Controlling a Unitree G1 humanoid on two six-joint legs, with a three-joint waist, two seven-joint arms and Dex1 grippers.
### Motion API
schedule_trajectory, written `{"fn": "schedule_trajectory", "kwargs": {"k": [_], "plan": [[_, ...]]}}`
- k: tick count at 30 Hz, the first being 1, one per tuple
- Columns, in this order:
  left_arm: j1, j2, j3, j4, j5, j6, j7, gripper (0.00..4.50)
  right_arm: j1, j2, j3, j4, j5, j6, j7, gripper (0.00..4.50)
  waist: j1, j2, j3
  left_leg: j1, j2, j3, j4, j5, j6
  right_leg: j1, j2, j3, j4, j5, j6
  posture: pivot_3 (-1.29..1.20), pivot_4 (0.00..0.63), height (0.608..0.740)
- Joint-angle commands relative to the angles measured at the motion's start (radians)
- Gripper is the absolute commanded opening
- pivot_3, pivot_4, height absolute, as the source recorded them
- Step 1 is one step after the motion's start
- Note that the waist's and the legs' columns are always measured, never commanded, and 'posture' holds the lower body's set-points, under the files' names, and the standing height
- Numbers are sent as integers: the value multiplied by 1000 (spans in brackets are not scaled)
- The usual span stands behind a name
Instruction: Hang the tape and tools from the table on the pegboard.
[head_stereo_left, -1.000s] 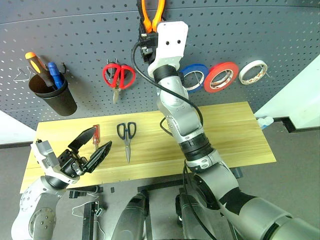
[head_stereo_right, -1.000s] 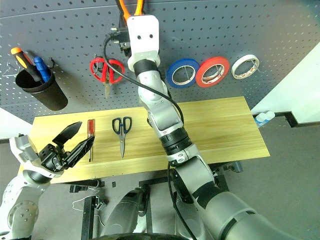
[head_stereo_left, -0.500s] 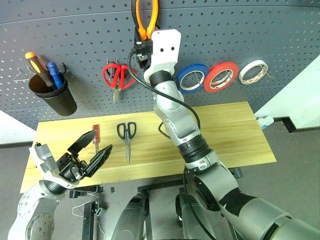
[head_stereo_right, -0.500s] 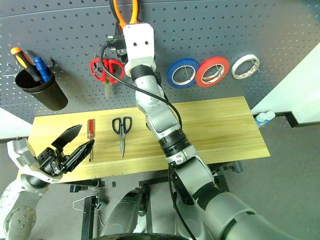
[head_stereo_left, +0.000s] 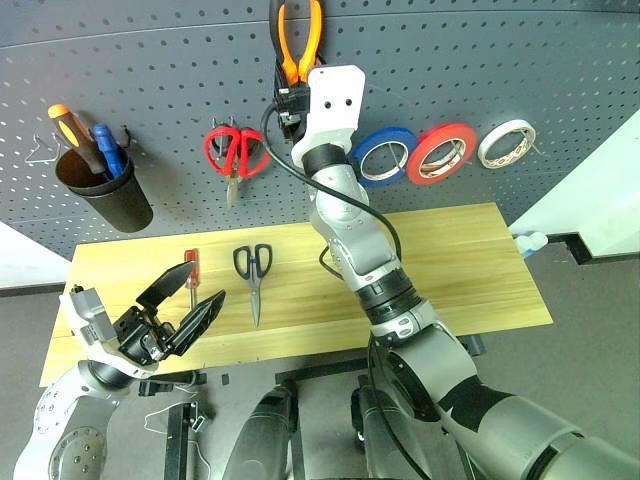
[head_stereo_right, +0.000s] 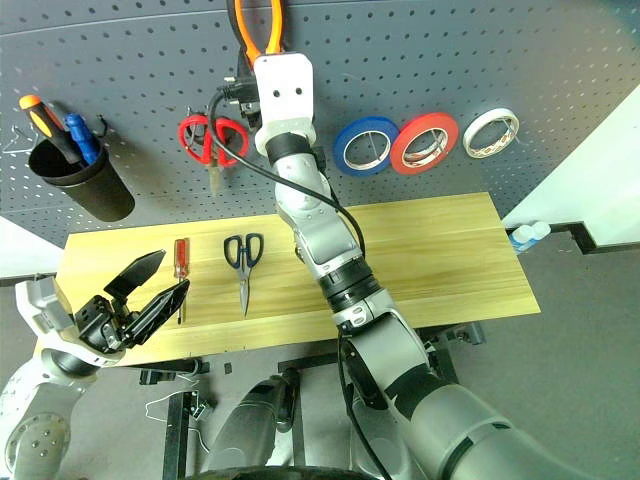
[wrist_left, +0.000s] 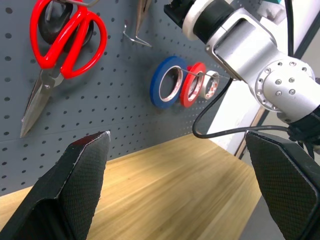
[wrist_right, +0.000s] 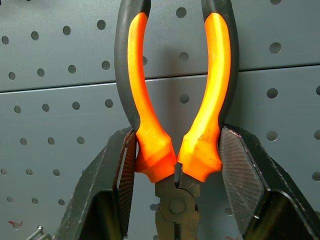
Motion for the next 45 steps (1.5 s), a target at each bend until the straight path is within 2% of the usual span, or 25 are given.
{"fn": "schedule_trajectory", "kwargs": {"k": [1, 16, 17, 19, 22, 23, 35, 45], "plan": [[9, 9, 24, -38, -19, 1, -3, 4500, -27, 63, -13, -21, -10, -39, -1, 2112, 0, 0, 0, 0, 0, 0, 0, 0, 0, 0, 0, 0, 0, 0, 0, 124, 312, 740], [9, 17, 26, -53, -29, 20, 3, 4500, -1, 83, -27, -37, 12, -3, 12, 2112, -2, 1, 2, 0, 1, 0, -9, 0, -1, 0, 0, 0, -9, 0, -1, 123, 325, 740], [8, 16, 25, -52, -28, 19, 3, 4500, -2, 83, -27, -37, 14, -2, 13, 2818, -1, 1, 2, 0, 1, 0, -9, 0, -1, 0, 0, 0, -9, 0, -1, 123, 325, 740], [6, 14, 23, -50, -26, 17, 3, 4500, -4, 83, -28, -36, 16, 0, 15, 3334, -1, 1, 2, 0, 1, 0, -10, 0, -1, 0, 0, 0, -9, 0, -1, 122, 324, 740], [6, 11, 21, -49, -23, 15, 3, 4500, -5, 82, -28, -34, 16, 4, 20, 4348, -1, 1, 2, 0, 1, 0, -10, 0, -1, 0, 0, 0, -10, 0, -1, 122, 324, 740], [7, 11, 21, -49, -23, 15, 4, 4500, -6, 82, -28, -33, 15, 5, 20, 4471, -1, 1, 2, 0, 1, 0, -10, 0, -1, 0, 0, 0, -10, 0, -1, 122, 324, 740], [3, 3, 13, -43, -20, 11, 1, 4500, 8, 75, -20, -85, 17, 53, 37, 4471, -1, 1, 2, 0, 2, 0, -10, 1, -1, 0, 1, 0, -10, 1, -1, 108, 318, 740], [-10, -22, -12, -21, 1, -4, -12, 4500, 160, 20, 24, -432, 16, 298, 91, 4471, -1, 1, 2, -1, 2, 0, -11, 1, -1, -1, 1, 0, -11, 1, -1, 83, 303, 740]]}}
